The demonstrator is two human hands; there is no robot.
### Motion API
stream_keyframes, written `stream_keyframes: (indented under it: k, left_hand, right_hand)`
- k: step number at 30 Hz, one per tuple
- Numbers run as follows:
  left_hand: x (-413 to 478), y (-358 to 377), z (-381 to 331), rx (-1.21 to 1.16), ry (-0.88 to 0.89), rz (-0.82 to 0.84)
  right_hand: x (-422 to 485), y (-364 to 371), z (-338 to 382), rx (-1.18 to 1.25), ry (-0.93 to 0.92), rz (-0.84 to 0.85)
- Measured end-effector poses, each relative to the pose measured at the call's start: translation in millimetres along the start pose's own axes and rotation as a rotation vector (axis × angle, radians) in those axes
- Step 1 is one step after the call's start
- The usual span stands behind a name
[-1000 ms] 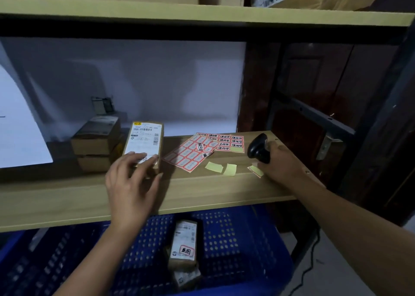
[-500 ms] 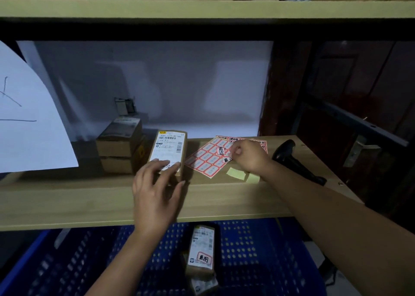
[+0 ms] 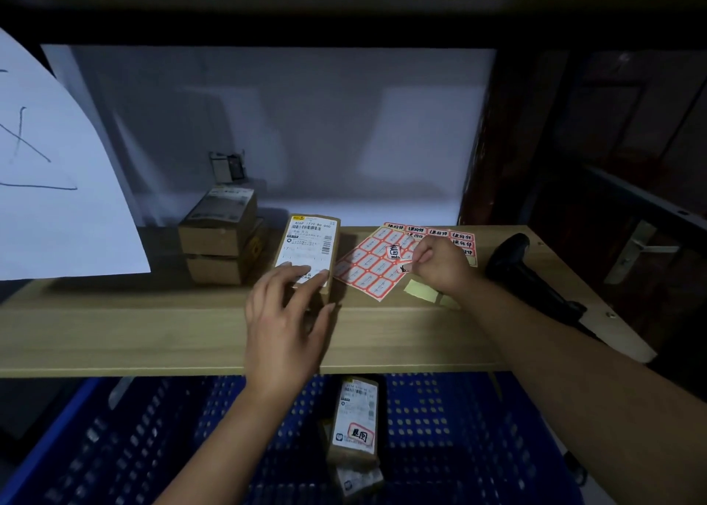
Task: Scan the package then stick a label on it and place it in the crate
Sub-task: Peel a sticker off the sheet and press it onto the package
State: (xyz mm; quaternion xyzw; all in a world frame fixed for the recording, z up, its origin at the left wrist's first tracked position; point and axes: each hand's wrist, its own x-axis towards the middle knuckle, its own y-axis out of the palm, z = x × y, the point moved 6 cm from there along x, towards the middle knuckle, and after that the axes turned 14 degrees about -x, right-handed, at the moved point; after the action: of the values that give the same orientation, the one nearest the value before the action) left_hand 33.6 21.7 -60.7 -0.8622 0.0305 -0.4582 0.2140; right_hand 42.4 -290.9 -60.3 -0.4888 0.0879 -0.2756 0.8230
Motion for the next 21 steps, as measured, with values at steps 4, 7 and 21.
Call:
stream_keyframes:
  k: [4,7,21]
  left_hand:
    - [-0.6,0.6,1.2,0.002,-0.016,0.018]
    - [-0.7,0.8,1.3,0.005,-0.026,0.027]
    - [-1.5,1.9,1.2,0.002,-0.012,0.028]
  right_hand:
    - [-0.1,1.6,-2.0,0.013,-0.028,0.005]
    - [-0.2,1.6,-1.6,-0.002,-0.033,0.010]
    - [-8.2,-2.4,5.5,-0.054,-0.230,-0.027]
